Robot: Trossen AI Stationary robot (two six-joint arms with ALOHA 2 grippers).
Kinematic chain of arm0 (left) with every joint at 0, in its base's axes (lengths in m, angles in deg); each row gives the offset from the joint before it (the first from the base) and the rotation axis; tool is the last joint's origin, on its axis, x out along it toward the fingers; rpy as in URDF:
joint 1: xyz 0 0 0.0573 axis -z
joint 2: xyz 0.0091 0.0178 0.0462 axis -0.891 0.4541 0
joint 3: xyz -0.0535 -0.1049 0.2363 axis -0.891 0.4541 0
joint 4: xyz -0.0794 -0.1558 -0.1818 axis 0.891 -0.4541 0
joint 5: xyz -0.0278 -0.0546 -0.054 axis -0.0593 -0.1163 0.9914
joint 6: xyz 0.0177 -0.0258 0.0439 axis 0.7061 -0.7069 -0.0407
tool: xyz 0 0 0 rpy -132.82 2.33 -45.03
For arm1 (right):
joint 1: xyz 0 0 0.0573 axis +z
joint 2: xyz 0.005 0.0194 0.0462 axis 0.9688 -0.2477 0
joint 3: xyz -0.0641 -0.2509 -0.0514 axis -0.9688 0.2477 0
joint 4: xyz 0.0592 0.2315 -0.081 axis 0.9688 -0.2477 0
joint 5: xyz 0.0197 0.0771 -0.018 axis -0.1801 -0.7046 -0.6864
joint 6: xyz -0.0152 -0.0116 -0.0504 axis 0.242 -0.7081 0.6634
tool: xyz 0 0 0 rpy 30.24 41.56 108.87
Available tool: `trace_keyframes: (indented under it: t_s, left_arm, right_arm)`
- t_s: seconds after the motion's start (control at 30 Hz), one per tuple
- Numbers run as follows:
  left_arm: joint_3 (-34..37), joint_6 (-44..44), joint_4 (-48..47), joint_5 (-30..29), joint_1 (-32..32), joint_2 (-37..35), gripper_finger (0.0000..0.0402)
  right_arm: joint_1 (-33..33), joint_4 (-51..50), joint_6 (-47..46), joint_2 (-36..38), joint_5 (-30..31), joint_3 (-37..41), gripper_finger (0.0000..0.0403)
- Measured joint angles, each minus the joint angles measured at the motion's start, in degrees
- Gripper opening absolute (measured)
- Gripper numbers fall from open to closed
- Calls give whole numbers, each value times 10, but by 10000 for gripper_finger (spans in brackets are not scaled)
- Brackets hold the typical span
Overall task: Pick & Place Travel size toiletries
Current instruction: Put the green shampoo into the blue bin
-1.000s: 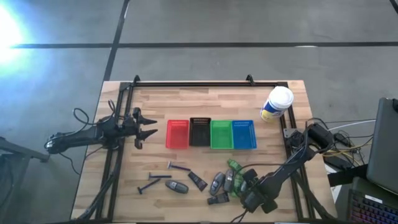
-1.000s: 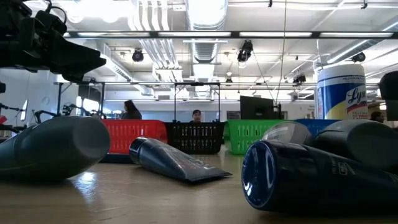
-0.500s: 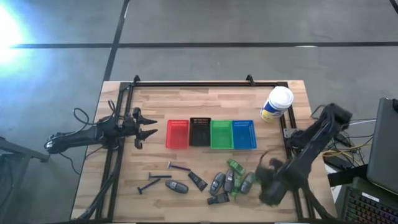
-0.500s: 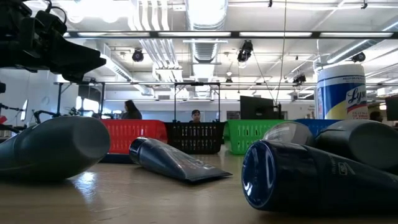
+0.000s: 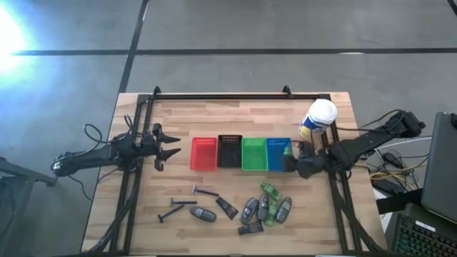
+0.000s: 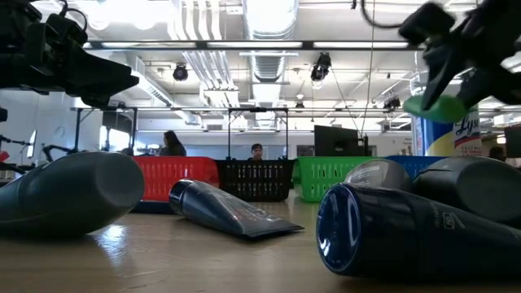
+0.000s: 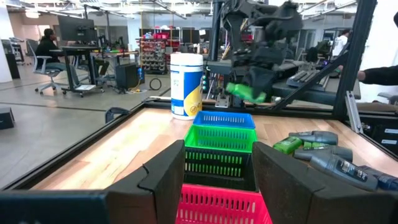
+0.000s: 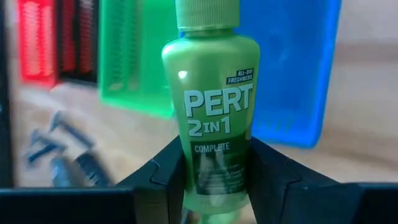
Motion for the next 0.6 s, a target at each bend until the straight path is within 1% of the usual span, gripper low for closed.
trace_keyframes:
  t_s: [0.17,0.27,0.4,0.6]
  left_arm:
    - [0,0,0,0,0,0,193]
    - [0,0,0,0,0,0,193]
    - [0,0,0,0,0,0,193]
    - [0,0,0,0,0,0,193]
  right_arm:
    - [-99,5,92,-19,-64,16,126]
    - [-142,38,143,-31,-93,19,148]
    - [-165,49,179,-50,-98,13,195]
    - [-166,42,214,-58,-113,4,263]
